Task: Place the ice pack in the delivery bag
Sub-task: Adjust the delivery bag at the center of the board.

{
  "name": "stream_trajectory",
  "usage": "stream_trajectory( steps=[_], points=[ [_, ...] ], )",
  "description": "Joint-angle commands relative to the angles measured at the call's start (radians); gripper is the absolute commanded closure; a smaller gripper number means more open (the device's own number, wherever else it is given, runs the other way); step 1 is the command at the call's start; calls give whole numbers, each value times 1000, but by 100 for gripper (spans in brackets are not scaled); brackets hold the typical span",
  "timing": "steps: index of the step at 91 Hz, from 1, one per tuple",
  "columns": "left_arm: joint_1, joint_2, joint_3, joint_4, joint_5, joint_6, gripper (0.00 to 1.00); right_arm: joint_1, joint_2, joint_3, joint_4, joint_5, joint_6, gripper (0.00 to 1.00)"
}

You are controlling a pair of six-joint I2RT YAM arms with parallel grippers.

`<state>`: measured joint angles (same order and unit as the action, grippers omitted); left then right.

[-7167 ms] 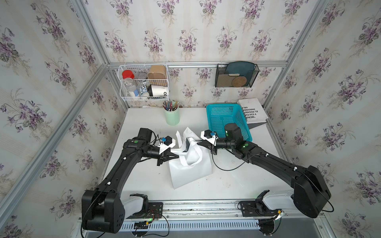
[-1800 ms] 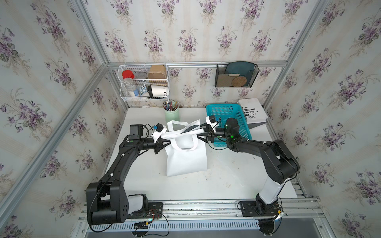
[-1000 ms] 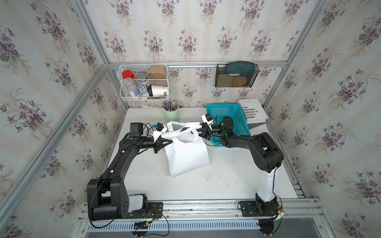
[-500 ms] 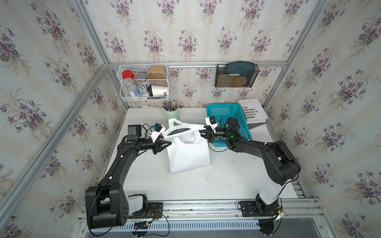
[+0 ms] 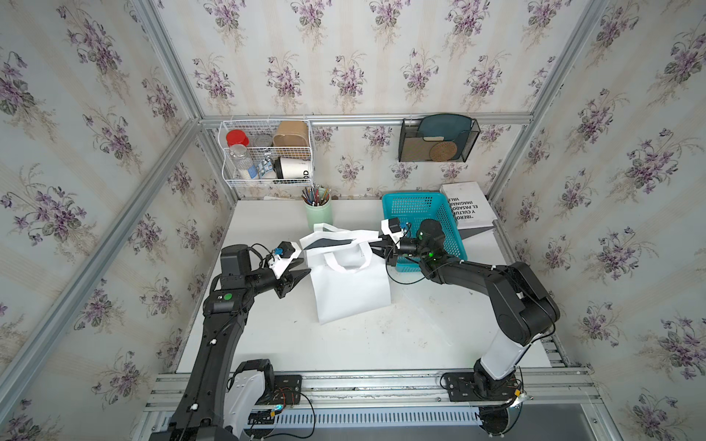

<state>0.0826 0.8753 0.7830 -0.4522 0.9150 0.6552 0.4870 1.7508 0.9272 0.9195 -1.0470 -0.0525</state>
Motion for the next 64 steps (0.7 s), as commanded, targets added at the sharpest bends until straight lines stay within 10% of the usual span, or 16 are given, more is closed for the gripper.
stream_trajectory(
  steps=[1, 23, 46, 64],
  points=[
    [32, -52, 51, -37, -121, -4, 55, 0, -10, -5, 12, 3, -29, 100],
    [28, 25, 333, 112, 172, -487, 51, -1, -17, -2, -24, 0, -67, 100],
    [-277, 208, 643, -414, -65, -61, 51, 0, -38, 4, -108, 19, -133, 100],
    [-371, 340, 742, -522, -259, -21, 57, 0, -56, 0, -112, 24, -125, 100]
  ],
)
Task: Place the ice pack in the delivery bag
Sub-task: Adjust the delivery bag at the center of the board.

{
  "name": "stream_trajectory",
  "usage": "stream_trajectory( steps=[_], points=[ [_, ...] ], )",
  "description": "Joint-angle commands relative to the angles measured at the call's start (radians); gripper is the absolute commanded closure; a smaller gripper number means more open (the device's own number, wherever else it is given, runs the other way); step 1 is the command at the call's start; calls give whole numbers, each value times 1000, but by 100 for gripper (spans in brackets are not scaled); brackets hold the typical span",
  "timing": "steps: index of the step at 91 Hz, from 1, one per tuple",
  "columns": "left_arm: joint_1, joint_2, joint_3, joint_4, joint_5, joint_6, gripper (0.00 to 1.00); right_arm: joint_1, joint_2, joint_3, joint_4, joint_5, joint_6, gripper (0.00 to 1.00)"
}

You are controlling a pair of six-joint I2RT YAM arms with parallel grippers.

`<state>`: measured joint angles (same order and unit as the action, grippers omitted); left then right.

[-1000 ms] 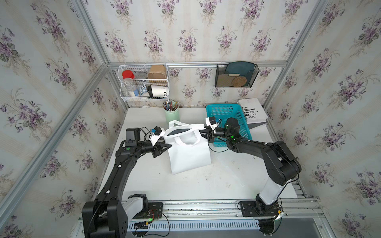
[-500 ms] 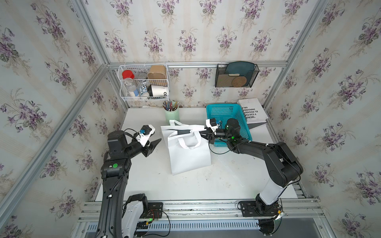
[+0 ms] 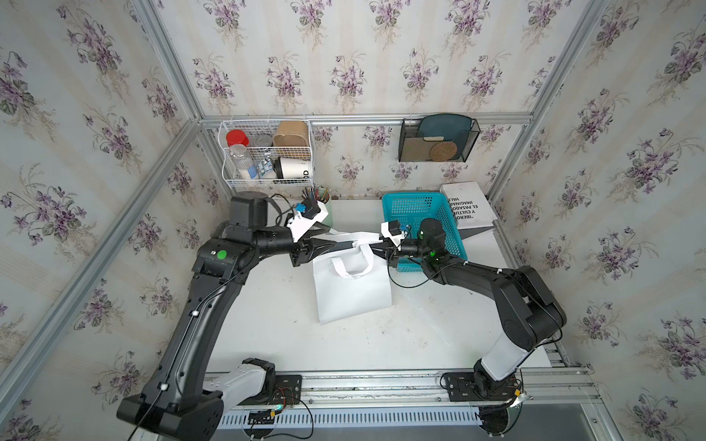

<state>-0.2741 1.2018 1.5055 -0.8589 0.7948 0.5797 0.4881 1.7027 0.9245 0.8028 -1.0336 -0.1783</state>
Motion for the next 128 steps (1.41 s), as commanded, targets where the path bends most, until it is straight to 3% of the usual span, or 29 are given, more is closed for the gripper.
stream_trajectory(
  steps=[1, 9, 19, 28, 33, 44, 60, 71, 87, 113, 128],
  points=[
    [-14, 10, 16, -108, -145, 51, 57, 0, -7, 1, 14, 10, 9, 100],
    [-12, -62, -63, -4, -208, 39, 51, 0, -5, -10, 70, 9, 59, 100],
    [-11, -284, -364, 271, -191, 57, 34, -1, 0, -21, 102, 7, 87, 100],
    [-10, -471, -674, 637, -240, -119, 28, -1, 3, -23, 102, 6, 83, 100],
    [-12, -504, -776, 730, -314, -186, 26, 0, 5, -20, 103, 5, 84, 100],
    [-13, -530, -913, 893, -501, -266, 26, 0, 11, -14, 104, 2, 86, 100],
    [-13, -453, -917, 977, -534, -338, 26, 0, 8, -12, 94, 3, 81, 100],
    [-6, -444, -956, 1050, -630, -353, 26, 1, 5, -15, 94, 3, 78, 100],
    [64, -314, -932, 1105, -447, -390, 24, 1, 8, -15, 108, -3, 86, 100],
    [223, -196, -934, 1335, 31, -560, 24, 0, 6, -17, 126, -20, 107, 100],
    [254, -107, -906, 1373, 237, -607, 29, 0, 11, -14, 144, -28, 125, 100]
  ],
)
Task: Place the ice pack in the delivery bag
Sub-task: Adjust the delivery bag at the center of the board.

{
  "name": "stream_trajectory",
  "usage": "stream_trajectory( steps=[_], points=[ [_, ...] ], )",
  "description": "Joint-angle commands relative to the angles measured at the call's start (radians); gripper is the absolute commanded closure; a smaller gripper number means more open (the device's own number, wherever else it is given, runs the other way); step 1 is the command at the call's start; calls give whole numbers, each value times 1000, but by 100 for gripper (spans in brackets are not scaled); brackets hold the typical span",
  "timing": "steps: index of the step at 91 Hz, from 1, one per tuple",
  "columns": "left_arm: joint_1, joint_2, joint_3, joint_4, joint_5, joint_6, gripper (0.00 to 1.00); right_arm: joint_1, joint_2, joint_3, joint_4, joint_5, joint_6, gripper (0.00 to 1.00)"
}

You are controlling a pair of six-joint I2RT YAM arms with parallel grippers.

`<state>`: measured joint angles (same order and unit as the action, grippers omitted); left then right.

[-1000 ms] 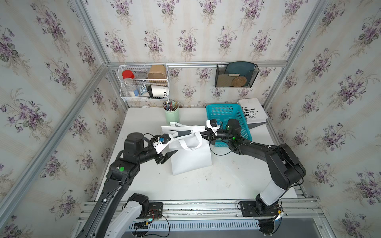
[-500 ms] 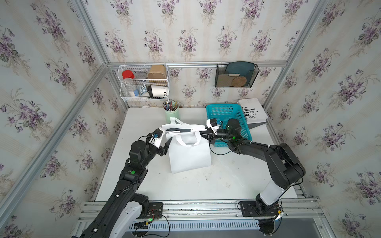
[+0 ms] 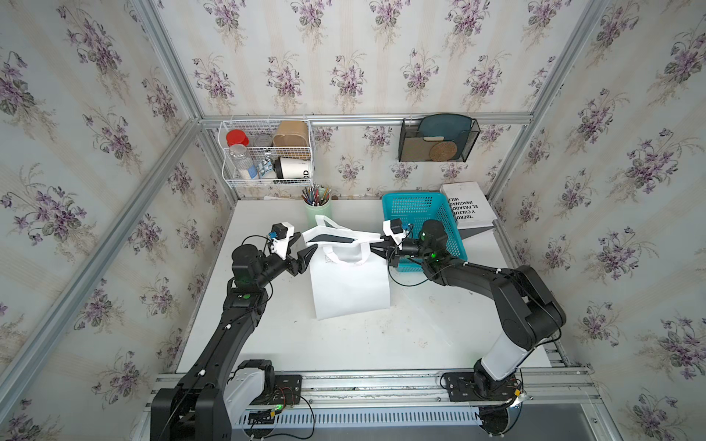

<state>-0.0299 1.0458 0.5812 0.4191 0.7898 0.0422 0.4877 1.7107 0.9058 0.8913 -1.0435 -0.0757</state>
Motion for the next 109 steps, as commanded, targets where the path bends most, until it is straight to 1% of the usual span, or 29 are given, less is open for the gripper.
stream_trajectory(
  steps=[1, 7, 11, 16, 25, 29, 33, 39, 44, 54, 66, 68, 73, 83, 93, 95, 104, 106, 109],
  points=[
    [10, 57, 21, 96, 258, -74, 29, 0, 3, 5, 56, -18, 23, 100],
    [10, 102, 39, 96, 336, -87, 31, 0, 5, 6, 57, -18, 25, 100],
    [9, 118, 46, 87, 363, -83, 31, 1, 6, 8, 58, -17, 26, 100],
    [10, 122, 44, 64, 361, -58, 32, 1, 4, 8, 56, -16, 27, 100],
    [10, 105, 40, -27, 302, 37, 37, 0, 1, 8, 47, -16, 24, 100],
    [9, 102, 45, -67, 292, 75, 43, 1, 0, 7, 45, -16, 22, 100],
    [10, 105, 50, -83, 295, 94, 53, 2, -2, 7, 42, -16, 23, 100],
    [10, 118, 57, -90, 312, 100, 65, 1, -2, 7, 39, -17, 23, 100],
    [10, 126, 63, -88, 337, 99, 69, 1, 0, 8, 38, -17, 26, 100],
    [10, 119, 58, -85, 354, 107, 71, 1, 1, 9, 36, -11, 33, 100],
    [14, 93, 47, -105, 338, 146, 98, -1, -3, 15, -20, 21, 12, 100],
    [16, 91, 46, -112, 335, 149, 100, -1, -4, 20, -45, 29, -1, 100],
    [22, 83, 49, -134, 334, 156, 100, -3, -6, 33, -120, 59, -40, 100],
    [42, 69, 58, -175, 371, 178, 100, -6, -4, 87, -293, 126, -113, 94],
    [59, 55, 77, -261, 377, 224, 100, -13, -11, 90, -301, 123, -127, 85],
    [61, 53, 80, -275, 374, 230, 100, -13, -15, 87, -291, 116, -126, 82],
    [65, 48, 88, -297, 382, 243, 100, -15, -23, 62, -231, 73, -104, 60],
    [65, 49, 88, -298, 387, 243, 100, -15, -24, 60, -219, 60, -102, 56],
    [65, 49, 90, -299, 392, 244, 100, -14, -21, 56, -204, 44, -96, 53]
  ],
)
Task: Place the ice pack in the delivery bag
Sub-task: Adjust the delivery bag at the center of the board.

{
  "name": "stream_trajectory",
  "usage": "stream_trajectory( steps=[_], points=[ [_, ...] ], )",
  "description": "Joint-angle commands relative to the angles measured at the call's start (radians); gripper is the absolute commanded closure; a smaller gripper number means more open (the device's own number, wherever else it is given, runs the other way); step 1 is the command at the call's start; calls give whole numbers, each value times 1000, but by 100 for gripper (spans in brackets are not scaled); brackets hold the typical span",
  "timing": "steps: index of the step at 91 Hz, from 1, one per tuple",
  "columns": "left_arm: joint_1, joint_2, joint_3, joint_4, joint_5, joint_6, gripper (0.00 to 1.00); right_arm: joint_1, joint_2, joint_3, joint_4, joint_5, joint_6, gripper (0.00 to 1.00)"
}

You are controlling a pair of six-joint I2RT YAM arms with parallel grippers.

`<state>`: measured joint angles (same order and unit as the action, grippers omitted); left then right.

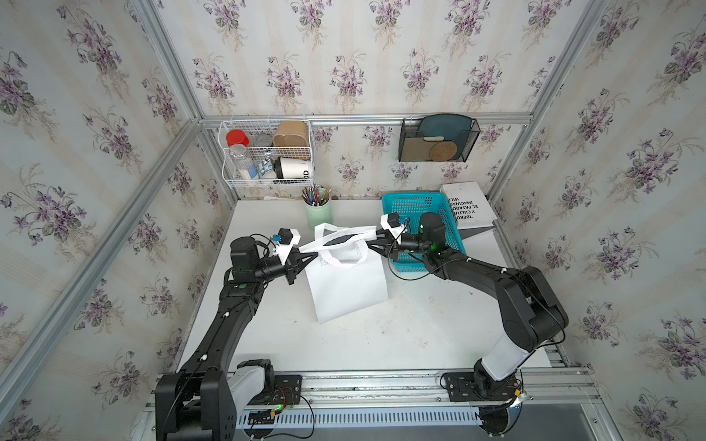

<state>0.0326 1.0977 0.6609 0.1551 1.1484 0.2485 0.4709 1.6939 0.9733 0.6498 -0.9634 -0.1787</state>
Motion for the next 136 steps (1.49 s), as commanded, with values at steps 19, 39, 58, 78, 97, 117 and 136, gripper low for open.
stream_trajectory(
  steps=[19, 39, 58, 78, 97, 117, 136],
  points=[
    [3, 11, 28, -69, 70, 71, 100, 4, -1, -3, 51, -89, 7, 50],
    [2, -6, 83, -298, 70, 312, 100, -14, -68, 19, -181, -10, -172, 31],
    [1, -31, 97, -354, 64, 384, 100, -73, -238, -9, -359, 73, -314, 24],
    [1, -21, 107, -353, 58, 394, 100, -74, -399, 67, -536, 124, -410, 27],
    [1, 1, 116, -293, 53, 320, 100, 205, -295, 348, -951, 251, -725, 55],
    [1, -19, 106, -299, 52, 307, 100, 323, -157, 473, -999, 430, -842, 54],
    [1, -29, 105, -299, 57, 305, 100, 347, -72, 557, -1020, 500, -903, 47]
  ],
)
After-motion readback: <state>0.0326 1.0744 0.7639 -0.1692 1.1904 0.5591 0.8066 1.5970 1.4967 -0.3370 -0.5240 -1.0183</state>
